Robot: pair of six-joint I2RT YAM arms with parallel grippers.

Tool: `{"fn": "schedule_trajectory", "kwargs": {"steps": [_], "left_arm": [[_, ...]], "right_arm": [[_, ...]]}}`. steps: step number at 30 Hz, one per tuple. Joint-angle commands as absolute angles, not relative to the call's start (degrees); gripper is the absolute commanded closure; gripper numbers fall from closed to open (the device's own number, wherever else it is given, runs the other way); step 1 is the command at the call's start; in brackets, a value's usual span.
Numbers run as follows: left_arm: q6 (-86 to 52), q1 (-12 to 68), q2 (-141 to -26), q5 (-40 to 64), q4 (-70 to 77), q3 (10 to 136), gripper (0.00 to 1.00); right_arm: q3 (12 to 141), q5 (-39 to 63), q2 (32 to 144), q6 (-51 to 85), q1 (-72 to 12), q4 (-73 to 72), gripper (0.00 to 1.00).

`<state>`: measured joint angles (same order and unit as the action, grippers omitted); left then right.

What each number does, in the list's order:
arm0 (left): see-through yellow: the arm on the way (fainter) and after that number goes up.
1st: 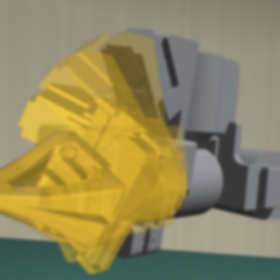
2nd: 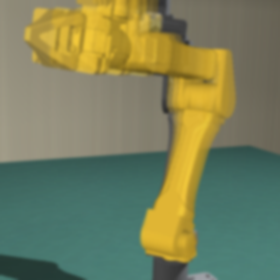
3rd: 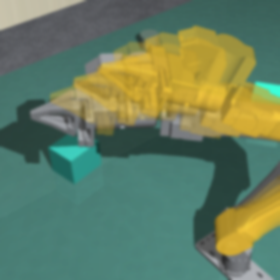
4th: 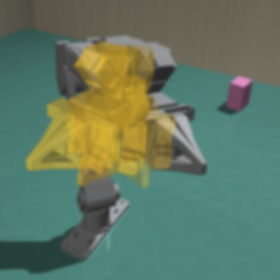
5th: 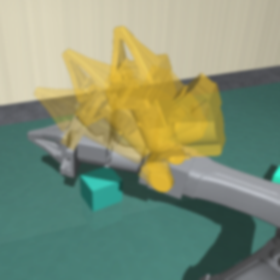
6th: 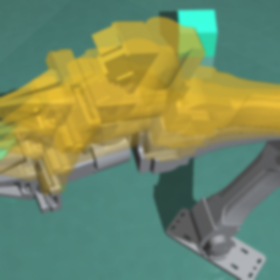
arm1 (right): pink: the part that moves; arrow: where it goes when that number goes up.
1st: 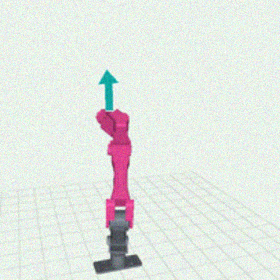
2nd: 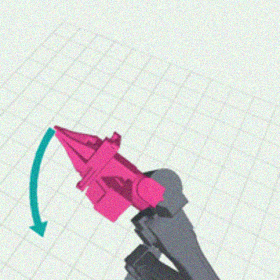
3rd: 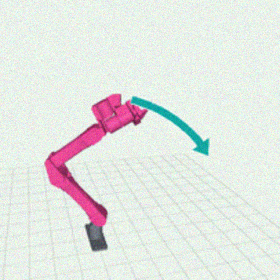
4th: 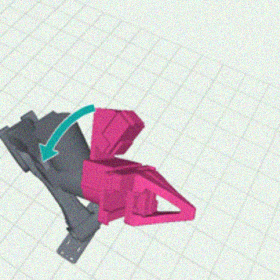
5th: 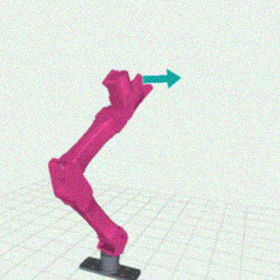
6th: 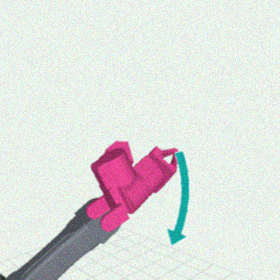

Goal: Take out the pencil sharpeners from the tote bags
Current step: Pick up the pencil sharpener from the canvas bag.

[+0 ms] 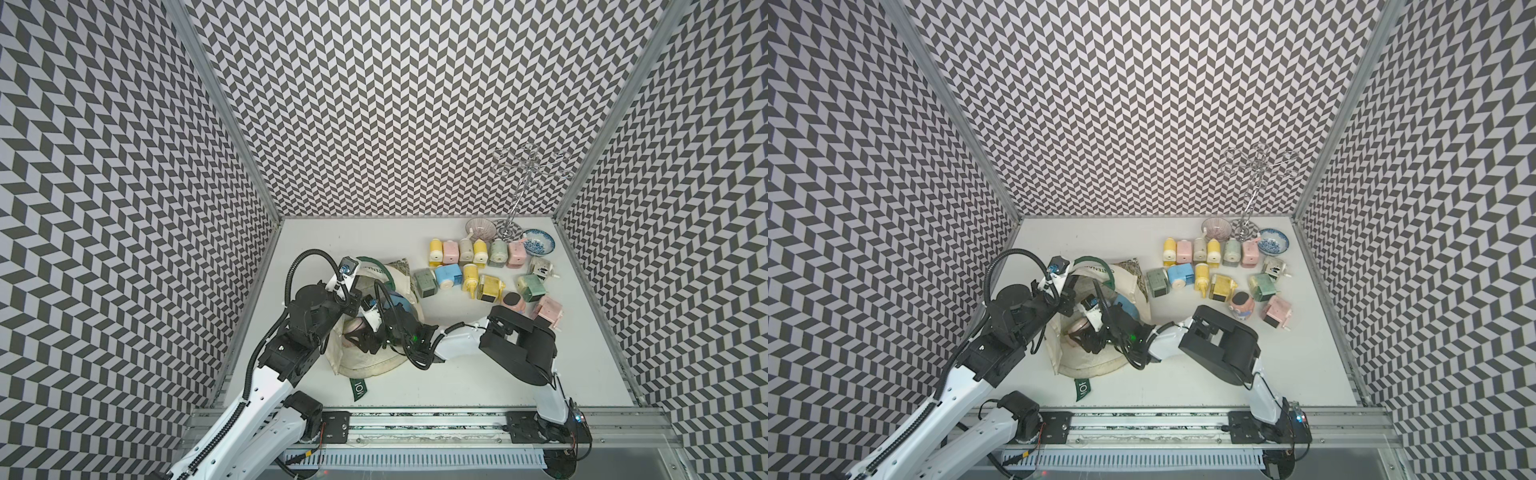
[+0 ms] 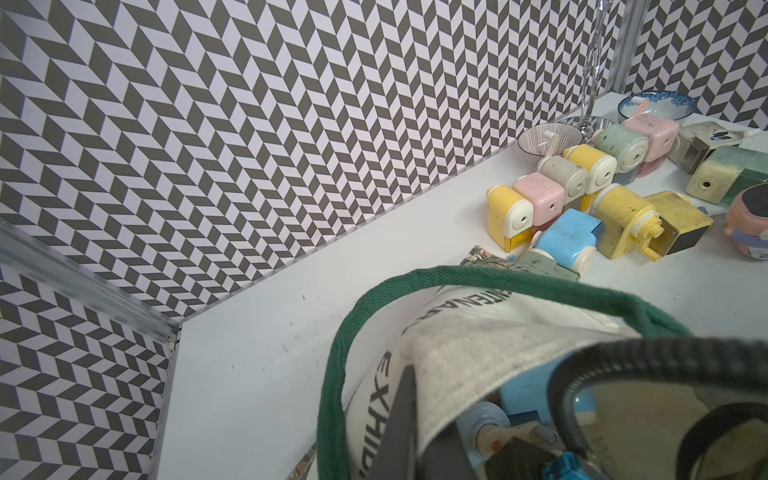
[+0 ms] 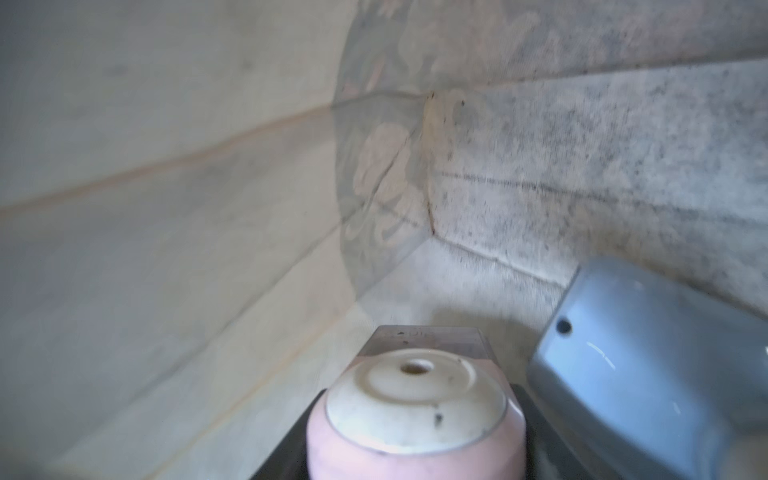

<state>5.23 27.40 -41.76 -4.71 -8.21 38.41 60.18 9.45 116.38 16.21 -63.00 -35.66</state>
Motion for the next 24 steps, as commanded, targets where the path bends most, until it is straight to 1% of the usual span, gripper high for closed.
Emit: {"fn": "schedule_trajectory", "kwargs": {"steps": [1,6,10,16,19,24], "left_arm": [[4.73,27.78,-41.5,-4.6,-3.33,41.65,1.0],[4.68,28.04,-41.64,-4.7,-3.41,41.58,1.0],[4.92,28.23,-41.85,-5.25,-3.45,41.5,1.0],[5.0,28.39,-41.79,-5.49,-3.62,41.57,1.0],[5.01,28.48,-41.57,-5.54,-3.62,41.62,1.0],[5.07,28.61,-41.48,-5.67,-3.75,41.58,1.0]], "right_arm": [[57.42,9.76,111.01,14.43,-63.48,-36.4,0.58],[52.34,8.36,104.56,13.77,-63.95,-33.48,0.59],[50.18,6.59,98.28,14.13,-64.64,-27.38,0.59],[44.07,5.23,83.89,14.55,-64.83,-19.04,0.59],[42.49,2.17,77.04,13.83,-64.79,-12.37,0.59],[42.02,-7.99,67.9,14.02,-64.31,-1.35,0.59]]}}
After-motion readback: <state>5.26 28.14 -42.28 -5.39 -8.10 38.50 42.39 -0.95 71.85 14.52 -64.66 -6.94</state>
